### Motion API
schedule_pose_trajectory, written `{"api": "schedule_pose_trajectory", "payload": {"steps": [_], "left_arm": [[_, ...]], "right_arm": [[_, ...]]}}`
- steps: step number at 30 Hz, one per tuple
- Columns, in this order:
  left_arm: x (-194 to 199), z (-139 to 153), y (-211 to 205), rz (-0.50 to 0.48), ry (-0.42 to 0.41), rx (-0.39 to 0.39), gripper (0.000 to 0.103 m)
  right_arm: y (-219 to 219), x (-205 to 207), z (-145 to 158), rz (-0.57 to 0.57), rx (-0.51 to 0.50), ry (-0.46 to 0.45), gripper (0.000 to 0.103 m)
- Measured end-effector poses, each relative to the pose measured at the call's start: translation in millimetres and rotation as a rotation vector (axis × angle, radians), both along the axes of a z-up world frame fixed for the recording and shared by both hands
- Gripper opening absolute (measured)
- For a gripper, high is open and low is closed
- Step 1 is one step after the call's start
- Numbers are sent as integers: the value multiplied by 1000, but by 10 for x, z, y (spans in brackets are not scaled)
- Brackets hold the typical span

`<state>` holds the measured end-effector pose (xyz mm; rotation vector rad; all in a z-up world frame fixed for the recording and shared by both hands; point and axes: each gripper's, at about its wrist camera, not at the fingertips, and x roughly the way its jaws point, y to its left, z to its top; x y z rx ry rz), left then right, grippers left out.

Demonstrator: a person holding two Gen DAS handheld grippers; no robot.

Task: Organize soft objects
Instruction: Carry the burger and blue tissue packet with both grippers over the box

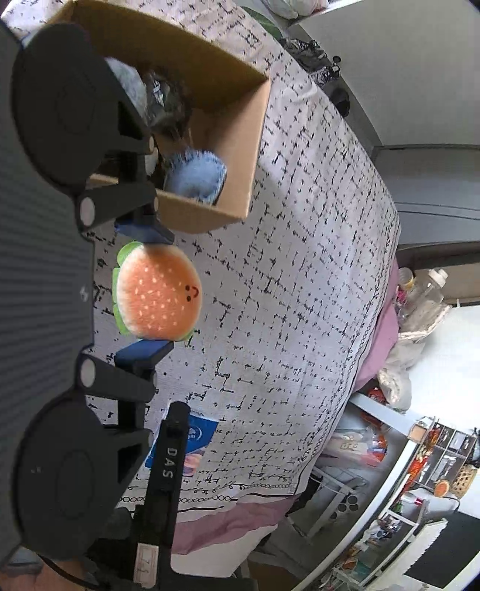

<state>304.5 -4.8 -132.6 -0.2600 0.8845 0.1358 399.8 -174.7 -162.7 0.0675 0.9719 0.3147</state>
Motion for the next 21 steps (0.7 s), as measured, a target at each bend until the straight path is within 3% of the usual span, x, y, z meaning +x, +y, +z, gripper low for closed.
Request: {"api": "schedule_pose_trajectory", "payload": {"steps": [21], "left_arm": [[-471, 317, 718, 112, -53, 22, 54]], "right_arm": [[276, -339, 462, 62, 105, -112, 75]]}}
